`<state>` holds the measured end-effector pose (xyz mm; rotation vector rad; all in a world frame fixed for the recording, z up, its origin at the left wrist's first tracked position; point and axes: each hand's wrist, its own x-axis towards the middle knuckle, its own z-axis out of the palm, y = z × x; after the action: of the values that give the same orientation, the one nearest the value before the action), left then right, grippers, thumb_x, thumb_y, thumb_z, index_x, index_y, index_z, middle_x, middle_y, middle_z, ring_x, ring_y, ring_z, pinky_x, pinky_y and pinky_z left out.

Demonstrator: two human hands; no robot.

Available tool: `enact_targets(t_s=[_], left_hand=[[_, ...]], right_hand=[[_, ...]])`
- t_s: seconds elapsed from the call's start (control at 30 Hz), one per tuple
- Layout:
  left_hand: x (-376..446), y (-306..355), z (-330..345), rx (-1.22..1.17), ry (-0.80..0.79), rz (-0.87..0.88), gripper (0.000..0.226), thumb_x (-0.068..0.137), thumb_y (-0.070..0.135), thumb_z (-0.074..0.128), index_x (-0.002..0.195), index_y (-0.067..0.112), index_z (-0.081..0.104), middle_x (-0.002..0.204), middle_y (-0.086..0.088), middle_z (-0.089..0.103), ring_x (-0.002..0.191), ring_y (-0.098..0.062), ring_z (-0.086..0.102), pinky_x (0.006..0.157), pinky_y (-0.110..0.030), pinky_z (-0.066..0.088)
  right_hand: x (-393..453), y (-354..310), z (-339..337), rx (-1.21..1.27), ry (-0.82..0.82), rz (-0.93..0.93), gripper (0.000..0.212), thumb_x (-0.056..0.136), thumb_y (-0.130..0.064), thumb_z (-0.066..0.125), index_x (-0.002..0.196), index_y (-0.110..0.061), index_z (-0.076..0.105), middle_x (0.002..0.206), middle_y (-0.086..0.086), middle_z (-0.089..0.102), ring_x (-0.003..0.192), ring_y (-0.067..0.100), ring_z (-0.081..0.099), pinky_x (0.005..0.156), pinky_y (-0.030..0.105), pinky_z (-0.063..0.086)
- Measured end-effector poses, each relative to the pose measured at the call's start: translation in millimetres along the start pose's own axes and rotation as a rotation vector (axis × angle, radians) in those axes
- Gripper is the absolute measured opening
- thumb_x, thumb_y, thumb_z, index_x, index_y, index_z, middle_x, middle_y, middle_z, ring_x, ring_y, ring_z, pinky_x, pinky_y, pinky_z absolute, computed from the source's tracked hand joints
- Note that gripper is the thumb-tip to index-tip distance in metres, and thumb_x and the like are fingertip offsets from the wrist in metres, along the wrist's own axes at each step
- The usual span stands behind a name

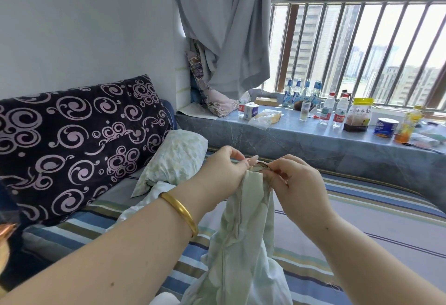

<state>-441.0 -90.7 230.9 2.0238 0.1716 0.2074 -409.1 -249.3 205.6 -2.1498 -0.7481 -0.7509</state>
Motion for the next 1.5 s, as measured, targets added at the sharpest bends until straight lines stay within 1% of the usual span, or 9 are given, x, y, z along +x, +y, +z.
enact_targets(t_s=[0.2, 0.43, 0.57, 0.67, 0.83, 1.0, 1.23, 1.33, 1.5], left_hand=[[-3, 4, 10, -0.075, -0.028, -0.021, 0.059, 0.079, 0.075, 0.059, 0.063, 0.019, 0.047, 0.055, 0.008, 0.043, 0.058, -0.014, 0.043, 0.057, -0.027, 0.035], [0, 7, 17, -0.199, -0.102, -0.060, 0.042, 0.094, 0.056, 0.054, 0.079, 0.016, 0.052, 0.065, -0.004, 0.042, 0.061, -0.020, 0.037, 0.061, -0.032, 0.029], [1, 9, 21, -0.320, -0.125, -0.182, 0.038, 0.096, 0.049, 0.055, 0.091, 0.012, 0.065, 0.089, -0.016, 0.060, 0.077, -0.030, 0.055, 0.073, -0.037, 0.046], [2, 11, 24, -0.480, -0.138, -0.305, 0.027, 0.096, 0.039, 0.056, 0.089, 0.016, 0.066, 0.080, -0.007, 0.060, 0.065, -0.020, 0.052, 0.061, -0.028, 0.043], [3, 15, 27, -0.670, -0.143, -0.315, 0.020, 0.095, 0.020, 0.051, 0.085, 0.007, 0.062, 0.074, -0.011, 0.056, 0.066, -0.025, 0.053, 0.061, -0.028, 0.043], [6, 14, 28, -0.634, -0.160, -0.230, 0.026, 0.099, 0.028, 0.049, 0.089, 0.007, 0.060, 0.083, -0.013, 0.055, 0.081, -0.028, 0.051, 0.087, -0.045, 0.046], [12, -5, 32, 0.062, -0.042, 0.187, 0.042, 0.103, 0.037, 0.045, 0.074, 0.010, 0.056, 0.066, -0.002, 0.053, 0.067, -0.020, 0.048, 0.069, -0.038, 0.044], [11, -7, 34, 0.138, -0.093, 0.238, 0.039, 0.103, 0.038, 0.044, 0.072, 0.020, 0.059, 0.067, 0.005, 0.061, 0.069, -0.016, 0.056, 0.074, -0.042, 0.048], [11, 1, 38, 0.038, -0.132, 0.280, 0.038, 0.103, 0.035, 0.047, 0.071, 0.015, 0.050, 0.061, 0.005, 0.044, 0.061, -0.013, 0.039, 0.064, -0.034, 0.035]], right_hand=[[-2, 0, 7, 0.138, 0.050, 0.146, 0.020, 0.084, -0.005, 0.072, 0.069, -0.017, 0.067, 0.067, -0.008, 0.054, 0.063, -0.001, 0.050, 0.057, 0.009, 0.034], [-6, -1, 10, 0.190, 0.063, 0.227, 0.011, 0.084, -0.005, 0.071, 0.075, -0.011, 0.074, 0.066, -0.010, 0.055, 0.061, -0.002, 0.049, 0.057, 0.008, 0.036], [-3, 1, 6, 0.191, 0.014, 0.270, 0.007, 0.085, -0.006, 0.071, 0.081, -0.011, 0.076, 0.069, -0.007, 0.059, 0.061, 0.004, 0.048, 0.059, 0.011, 0.036], [2, 1, 0, 0.216, -0.069, 0.291, 0.008, 0.087, -0.009, 0.071, 0.086, -0.012, 0.078, 0.076, -0.001, 0.066, 0.067, 0.013, 0.052, 0.064, 0.018, 0.041], [9, -5, -13, 0.473, -0.225, 0.388, 0.015, 0.092, -0.024, 0.068, 0.083, -0.019, 0.079, 0.056, -0.015, 0.065, 0.050, -0.003, 0.053, 0.053, 0.008, 0.040], [20, -7, -20, 0.756, -0.308, 0.537, 0.049, 0.076, -0.061, 0.069, 0.062, -0.015, 0.076, 0.060, 0.002, 0.065, 0.054, 0.010, 0.055, 0.060, 0.021, 0.047], [28, 10, -25, 0.345, -0.467, 0.619, 0.041, 0.093, -0.050, 0.059, 0.079, -0.016, 0.076, 0.072, -0.004, 0.076, 0.051, 0.002, 0.064, 0.045, 0.013, 0.033], [27, 13, -32, 0.074, -0.488, 0.383, 0.045, 0.096, -0.050, 0.048, 0.076, -0.017, 0.071, 0.064, -0.005, 0.072, 0.052, 0.000, 0.063, 0.052, 0.014, 0.042], [22, 21, -32, -0.406, -0.364, -0.088, 0.037, 0.104, -0.036, 0.034, 0.075, -0.015, 0.042, 0.067, -0.004, 0.042, 0.077, 0.030, 0.058, 0.070, 0.039, 0.039]])
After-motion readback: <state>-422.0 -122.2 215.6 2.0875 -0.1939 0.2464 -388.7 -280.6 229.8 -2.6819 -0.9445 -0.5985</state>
